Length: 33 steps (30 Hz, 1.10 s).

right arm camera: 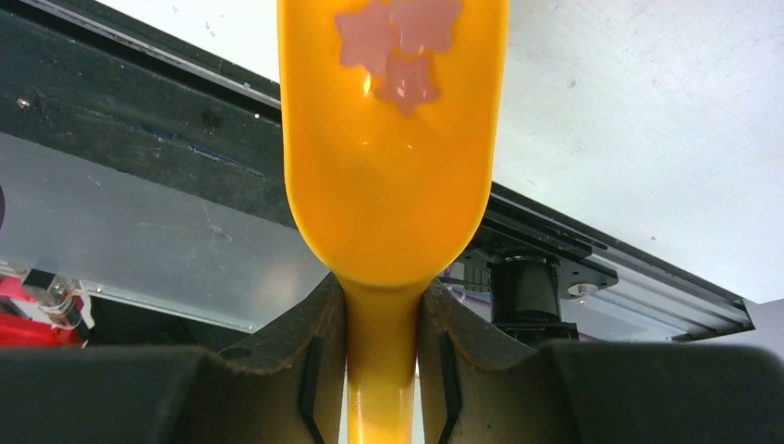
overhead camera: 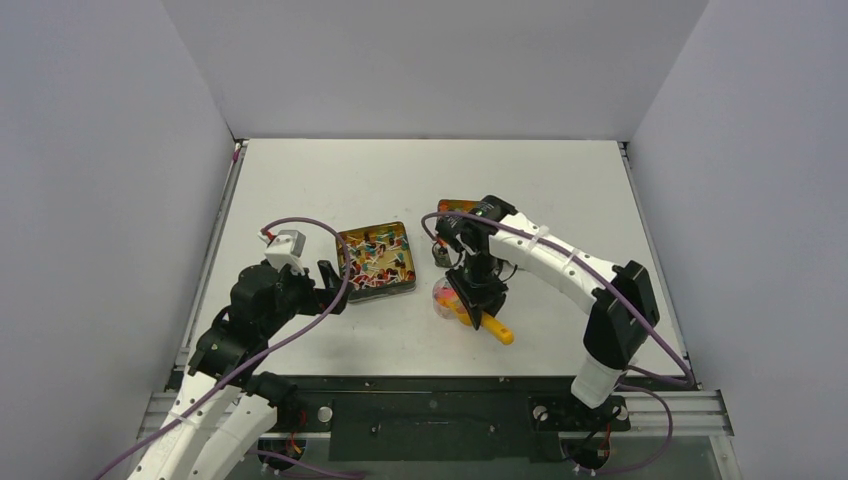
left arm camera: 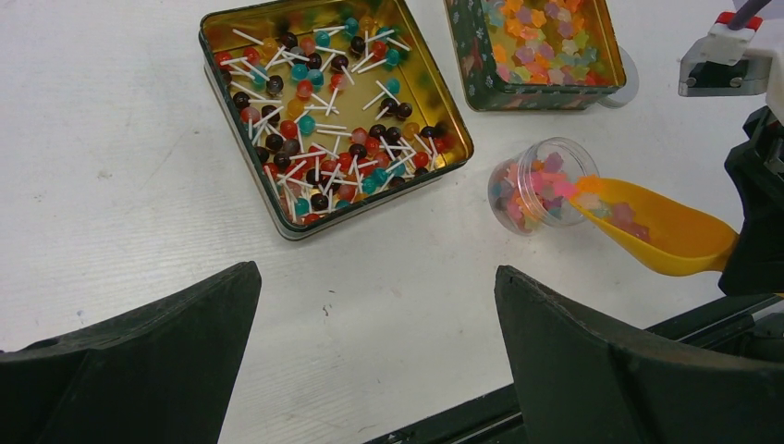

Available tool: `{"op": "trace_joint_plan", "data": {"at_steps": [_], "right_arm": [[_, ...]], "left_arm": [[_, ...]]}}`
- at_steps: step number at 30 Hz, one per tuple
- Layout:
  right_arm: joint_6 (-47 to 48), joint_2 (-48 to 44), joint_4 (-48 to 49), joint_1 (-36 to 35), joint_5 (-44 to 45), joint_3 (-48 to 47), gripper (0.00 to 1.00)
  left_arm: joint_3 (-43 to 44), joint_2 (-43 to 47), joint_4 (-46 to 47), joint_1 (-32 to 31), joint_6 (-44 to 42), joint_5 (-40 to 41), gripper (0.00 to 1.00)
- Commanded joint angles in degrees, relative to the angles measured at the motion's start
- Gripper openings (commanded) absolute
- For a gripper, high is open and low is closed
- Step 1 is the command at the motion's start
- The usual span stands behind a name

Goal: Pack the candies
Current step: Place the fake candies in the packing bottle.

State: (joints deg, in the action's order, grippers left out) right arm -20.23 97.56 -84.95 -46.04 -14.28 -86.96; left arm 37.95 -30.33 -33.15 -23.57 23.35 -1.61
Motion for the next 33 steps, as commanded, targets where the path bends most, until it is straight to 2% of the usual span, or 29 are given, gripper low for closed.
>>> {"op": "trace_joint_plan", "data": {"at_steps": [1, 11, 23, 33], "right_arm": [[0.7, 0.2, -3.4, 1.4, -3.0, -1.2, 0.00], [-1.9, 1.0, -2.3, 3.8, -10.2, -2.2, 0.00], [-7.4, -1.7, 1.9, 8.3, -17.2, 2.5, 0.00], [-5.3, -3.9, 2.3, 9.1, -15.1, 0.4, 0.00]], "left_arm": [[0.5, 0.1, 3.2, -0.2, -0.7, 0.1, 0.96], [0.5, 0.1, 3.1, -0.2, -0.7, 0.3, 0.96], [0.6, -0.3, 3.0, -0.2, -0.7, 0.7, 0.96], [0.6, -1.1, 2.9, 0.2, -0.7, 0.6, 0.96]]}}
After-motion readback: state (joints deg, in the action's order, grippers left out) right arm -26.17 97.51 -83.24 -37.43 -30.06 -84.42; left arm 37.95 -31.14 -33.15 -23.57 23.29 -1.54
